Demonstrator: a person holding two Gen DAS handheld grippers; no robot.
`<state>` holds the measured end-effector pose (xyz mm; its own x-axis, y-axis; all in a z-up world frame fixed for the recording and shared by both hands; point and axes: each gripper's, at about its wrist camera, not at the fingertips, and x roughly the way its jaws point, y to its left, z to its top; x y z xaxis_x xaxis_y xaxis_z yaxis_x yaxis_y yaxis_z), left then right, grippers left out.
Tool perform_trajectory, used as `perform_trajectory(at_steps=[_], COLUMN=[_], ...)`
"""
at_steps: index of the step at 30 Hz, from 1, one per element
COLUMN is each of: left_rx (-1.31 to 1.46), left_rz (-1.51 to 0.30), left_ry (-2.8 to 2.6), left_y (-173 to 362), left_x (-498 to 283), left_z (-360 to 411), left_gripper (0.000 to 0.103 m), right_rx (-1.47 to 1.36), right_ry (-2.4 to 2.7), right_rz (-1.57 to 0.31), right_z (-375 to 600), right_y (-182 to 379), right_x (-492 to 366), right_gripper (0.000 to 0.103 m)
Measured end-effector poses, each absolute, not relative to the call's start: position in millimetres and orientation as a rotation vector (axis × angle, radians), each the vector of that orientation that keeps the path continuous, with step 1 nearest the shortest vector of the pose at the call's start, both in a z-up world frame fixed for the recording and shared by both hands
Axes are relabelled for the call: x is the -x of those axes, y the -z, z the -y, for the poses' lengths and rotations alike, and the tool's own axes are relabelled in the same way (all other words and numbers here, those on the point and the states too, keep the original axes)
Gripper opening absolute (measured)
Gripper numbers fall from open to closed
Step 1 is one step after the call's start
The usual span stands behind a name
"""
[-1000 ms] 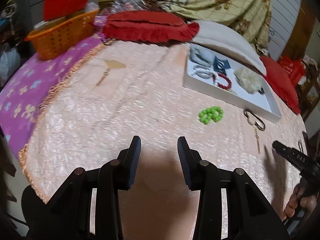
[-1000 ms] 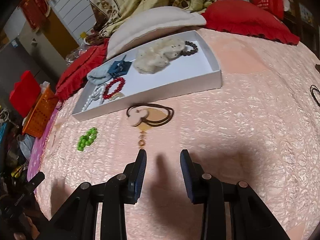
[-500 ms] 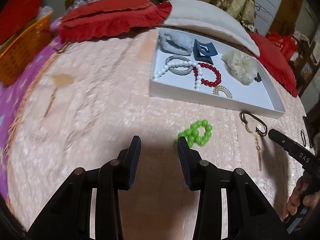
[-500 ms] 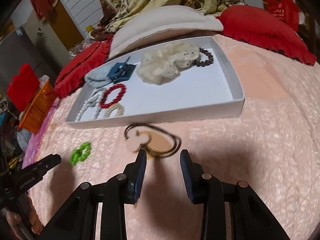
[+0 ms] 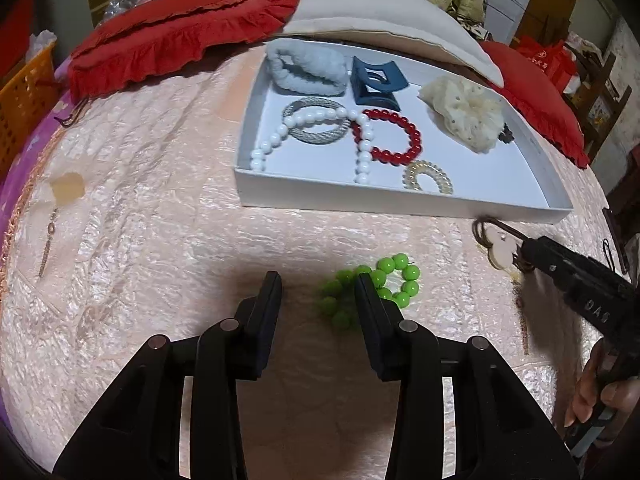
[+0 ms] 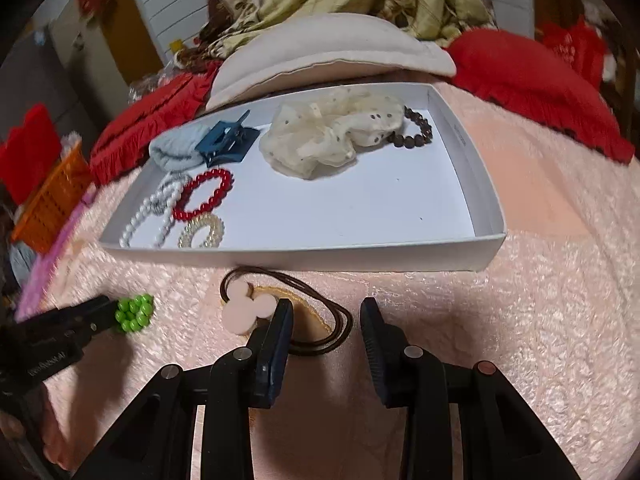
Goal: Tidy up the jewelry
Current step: 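Close left tool on green bead bracelet while right tool grasps Mickey hair tie, then carry green bracelet and Mickey hair tie into the box and open both tools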
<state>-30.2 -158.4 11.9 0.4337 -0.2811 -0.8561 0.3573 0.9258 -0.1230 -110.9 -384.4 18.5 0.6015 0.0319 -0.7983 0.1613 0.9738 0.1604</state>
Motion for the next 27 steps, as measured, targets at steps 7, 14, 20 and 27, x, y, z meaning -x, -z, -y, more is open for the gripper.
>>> perform_trajectory(at_steps=[7, 14, 20, 27], left_rx=[-0.110, 0.015, 0.048, 0.070], left_rz=[-1.064, -1.070, -1.031, -0.991], left_ry=[0.498, 0.541, 0.557, 0.577], left_y=[-13.7, -35.9, -62.3, -88.4], left_x=[56.8, 71.2, 84.5, 97.6], left_z=[177.0, 160.9, 150.9, 142.5], left_gripper=[0.008, 0.008, 0.008, 0.008], right_rx=[-0.151, -0.307, -0.336, -0.337], right_ry=[0.065, 0.042, 0.020, 0.001], right_rz=[-0.929, -0.893, -0.836, -0.784], right_z=[372.5, 391.8, 393.1, 390.8], right_y=[-17.3, -29.9, -53.9, -81.4], right_x=[116.9, 131.7, 149.2, 166.9], right_gripper=[0.011, 0.003, 0.002, 0.003])
